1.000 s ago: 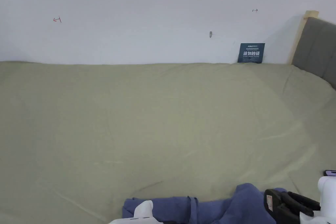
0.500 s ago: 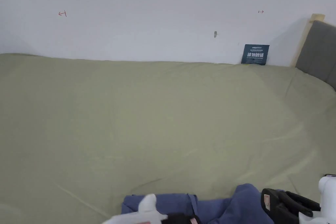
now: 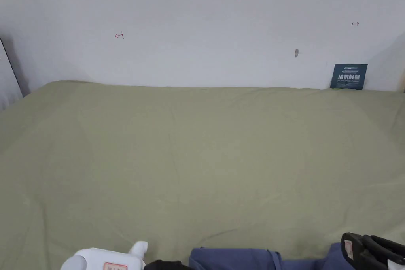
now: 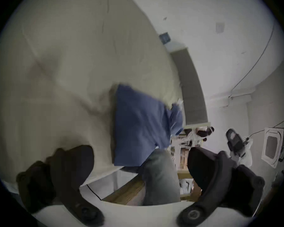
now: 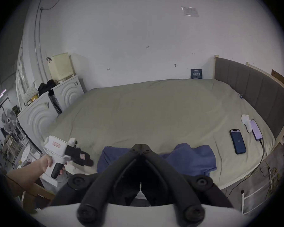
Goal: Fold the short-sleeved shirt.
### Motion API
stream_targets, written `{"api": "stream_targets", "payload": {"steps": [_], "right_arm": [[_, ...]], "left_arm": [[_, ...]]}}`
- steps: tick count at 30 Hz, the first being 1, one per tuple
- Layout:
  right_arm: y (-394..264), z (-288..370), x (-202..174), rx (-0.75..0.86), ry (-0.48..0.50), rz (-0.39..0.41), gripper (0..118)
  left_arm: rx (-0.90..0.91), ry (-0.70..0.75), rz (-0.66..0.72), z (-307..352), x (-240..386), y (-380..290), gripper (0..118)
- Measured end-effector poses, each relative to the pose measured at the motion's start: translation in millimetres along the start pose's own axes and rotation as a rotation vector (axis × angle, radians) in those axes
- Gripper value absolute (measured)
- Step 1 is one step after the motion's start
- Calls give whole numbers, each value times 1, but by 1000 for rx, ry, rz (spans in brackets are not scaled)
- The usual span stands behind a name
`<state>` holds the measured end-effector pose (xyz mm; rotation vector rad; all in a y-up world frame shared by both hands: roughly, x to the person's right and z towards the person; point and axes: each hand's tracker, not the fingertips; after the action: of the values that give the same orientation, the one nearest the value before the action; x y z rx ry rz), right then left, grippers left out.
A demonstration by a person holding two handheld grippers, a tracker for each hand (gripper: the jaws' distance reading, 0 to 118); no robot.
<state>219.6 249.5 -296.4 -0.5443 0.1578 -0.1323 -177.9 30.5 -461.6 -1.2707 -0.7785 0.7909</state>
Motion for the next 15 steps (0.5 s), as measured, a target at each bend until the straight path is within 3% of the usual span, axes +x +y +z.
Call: {"api": "stream_targets", "payload": {"steps": [3,6,7,8,9,10,11,13,15], "right_arm": [[-1,2,-1,-5,11,-3,1],[-3,3,0,-6,7,-8,1],[-4,4,1,-8,5,-10,1],[-5,4,2,-11,2,-13,1],[-6,5,4,-14,-4,-15,1],[-7,6,5,-18,-11,-15,1],[-8,6,7,-21,-19,-15,1],[-9,7,10,-25,-31,-18,1],[-9,7,13,-25,-38,-26,1]], "left_arm": [[-7,-125,91,-25,0,3,115],[31,-149,145,-37,2,7,114],[74,-142,136,-39,4,7,108],[104,-111,125,-36,5,6,88],[118,-57,104,-37,8,6,28],[131,28,51,-37,12,6,13],[146,84,35,-34,12,6,13],[126,12,54,-26,10,2,13],[198,73,14,-11,17,4,13]]}}
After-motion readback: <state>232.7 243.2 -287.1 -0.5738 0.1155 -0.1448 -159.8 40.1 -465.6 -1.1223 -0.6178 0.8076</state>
